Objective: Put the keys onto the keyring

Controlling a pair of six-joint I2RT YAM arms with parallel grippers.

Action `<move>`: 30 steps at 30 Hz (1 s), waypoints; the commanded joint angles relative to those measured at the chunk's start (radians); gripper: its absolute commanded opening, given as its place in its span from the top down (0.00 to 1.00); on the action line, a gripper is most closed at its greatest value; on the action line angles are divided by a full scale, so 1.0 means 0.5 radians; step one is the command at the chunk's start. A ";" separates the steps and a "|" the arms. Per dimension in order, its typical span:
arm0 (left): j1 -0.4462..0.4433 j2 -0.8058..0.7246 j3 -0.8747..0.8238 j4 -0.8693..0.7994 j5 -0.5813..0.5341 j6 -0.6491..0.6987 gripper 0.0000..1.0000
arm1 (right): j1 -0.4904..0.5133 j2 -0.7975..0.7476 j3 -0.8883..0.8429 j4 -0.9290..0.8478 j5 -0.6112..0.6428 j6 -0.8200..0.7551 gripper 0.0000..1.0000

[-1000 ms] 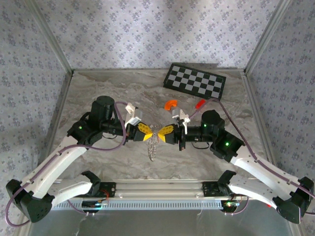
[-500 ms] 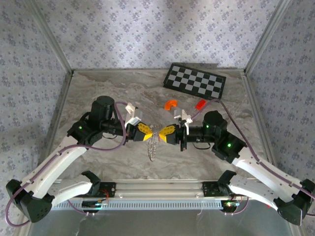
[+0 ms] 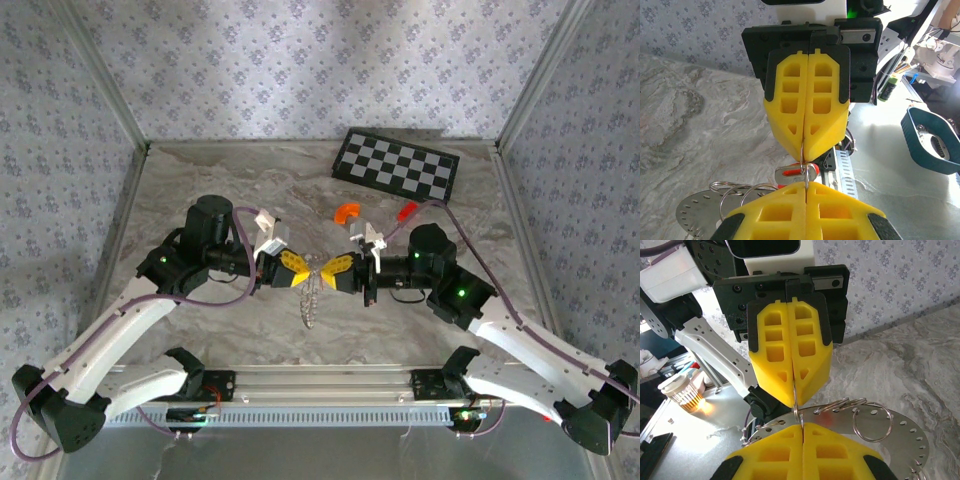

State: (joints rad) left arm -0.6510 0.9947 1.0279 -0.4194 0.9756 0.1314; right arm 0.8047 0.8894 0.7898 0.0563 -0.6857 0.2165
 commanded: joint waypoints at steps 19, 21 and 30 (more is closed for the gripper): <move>-0.012 -0.029 0.064 0.027 0.037 0.046 1.00 | 0.004 -0.026 0.024 0.010 -0.057 -0.022 1.00; -0.013 -0.028 0.062 0.026 0.036 0.045 1.00 | 0.004 -0.024 0.026 0.011 -0.066 -0.022 1.00; -0.012 -0.020 0.064 0.029 0.040 0.045 1.00 | 0.004 -0.022 0.029 -0.003 -0.083 -0.034 1.00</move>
State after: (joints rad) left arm -0.6510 0.9951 1.0279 -0.4194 0.9756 0.1314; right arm 0.8047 0.8799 0.7898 0.0525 -0.7040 0.2165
